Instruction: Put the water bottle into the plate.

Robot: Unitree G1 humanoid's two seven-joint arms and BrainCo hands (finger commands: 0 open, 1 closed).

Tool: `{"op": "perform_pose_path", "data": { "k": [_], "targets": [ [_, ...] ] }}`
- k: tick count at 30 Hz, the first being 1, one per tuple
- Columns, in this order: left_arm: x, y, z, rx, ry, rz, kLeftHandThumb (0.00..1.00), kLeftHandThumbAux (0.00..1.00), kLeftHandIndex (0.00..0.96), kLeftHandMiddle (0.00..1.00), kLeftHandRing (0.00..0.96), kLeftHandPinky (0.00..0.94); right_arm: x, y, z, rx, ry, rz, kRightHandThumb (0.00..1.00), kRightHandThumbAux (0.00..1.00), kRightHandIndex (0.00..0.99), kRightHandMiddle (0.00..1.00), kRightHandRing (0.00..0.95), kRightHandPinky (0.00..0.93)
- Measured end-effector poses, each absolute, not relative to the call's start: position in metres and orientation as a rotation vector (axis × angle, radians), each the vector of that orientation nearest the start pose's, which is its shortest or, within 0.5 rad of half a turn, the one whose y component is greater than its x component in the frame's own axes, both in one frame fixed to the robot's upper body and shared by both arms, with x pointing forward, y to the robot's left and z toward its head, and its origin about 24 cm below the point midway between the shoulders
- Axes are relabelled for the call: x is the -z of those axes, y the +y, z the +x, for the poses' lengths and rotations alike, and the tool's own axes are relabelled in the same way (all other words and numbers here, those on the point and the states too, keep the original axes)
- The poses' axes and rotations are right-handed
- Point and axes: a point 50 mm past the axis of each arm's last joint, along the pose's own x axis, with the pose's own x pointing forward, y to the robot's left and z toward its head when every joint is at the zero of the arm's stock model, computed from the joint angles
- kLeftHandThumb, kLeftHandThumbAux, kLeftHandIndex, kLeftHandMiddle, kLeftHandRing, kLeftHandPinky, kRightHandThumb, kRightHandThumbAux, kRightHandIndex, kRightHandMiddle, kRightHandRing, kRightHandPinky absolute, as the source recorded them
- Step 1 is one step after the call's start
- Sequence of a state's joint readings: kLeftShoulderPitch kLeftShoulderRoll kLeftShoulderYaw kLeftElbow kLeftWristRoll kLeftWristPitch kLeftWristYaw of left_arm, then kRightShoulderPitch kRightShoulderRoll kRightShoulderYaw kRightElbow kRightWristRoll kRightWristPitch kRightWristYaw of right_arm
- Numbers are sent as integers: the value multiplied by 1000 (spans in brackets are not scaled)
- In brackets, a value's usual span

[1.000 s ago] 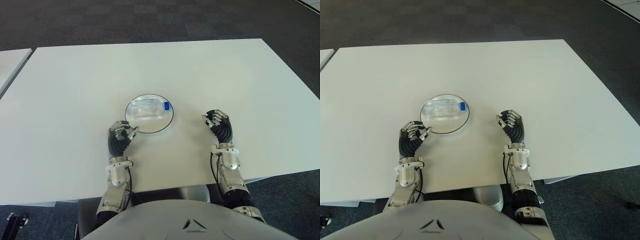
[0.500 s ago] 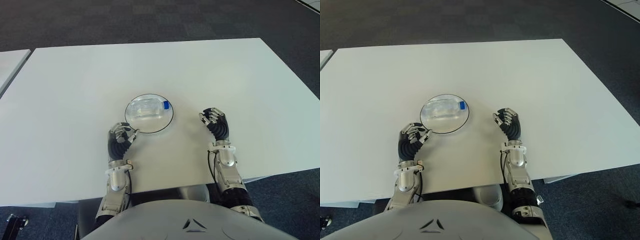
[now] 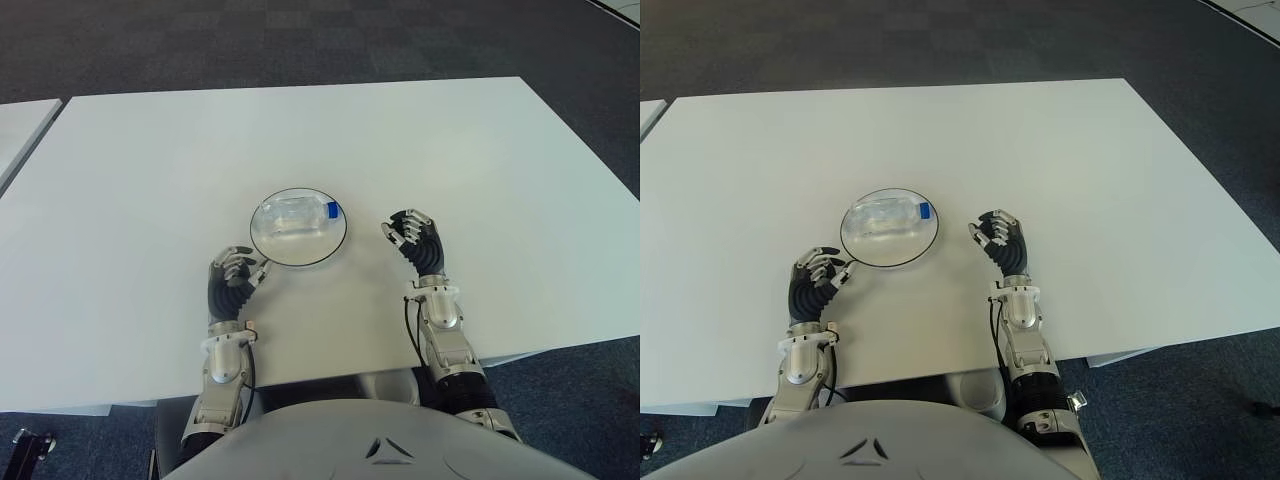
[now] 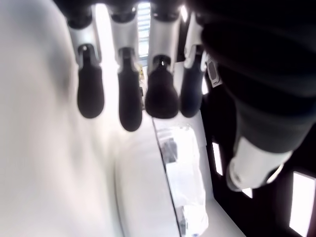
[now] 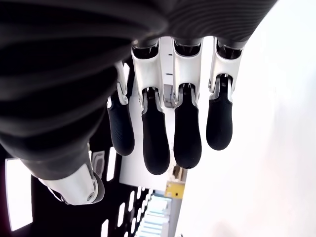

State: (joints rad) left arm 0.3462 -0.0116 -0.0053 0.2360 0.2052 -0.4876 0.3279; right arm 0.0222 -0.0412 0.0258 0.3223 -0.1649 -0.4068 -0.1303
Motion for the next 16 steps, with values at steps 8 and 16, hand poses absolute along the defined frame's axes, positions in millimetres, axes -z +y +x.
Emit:
{"op": "perform_pose_path", "data": {
  "k": [8,16],
  "targets": [
    [33,180,158,-345,63,179,707,717,436,774,780,784,4,-154,236,45,-47,-193,707,726,433,596,592,540],
    [34,188,156,-365,66,186,706,717,437,781,784,783,11,-152,233,40,-20,-197,707,727,432,591,588,564]
  ]
}}
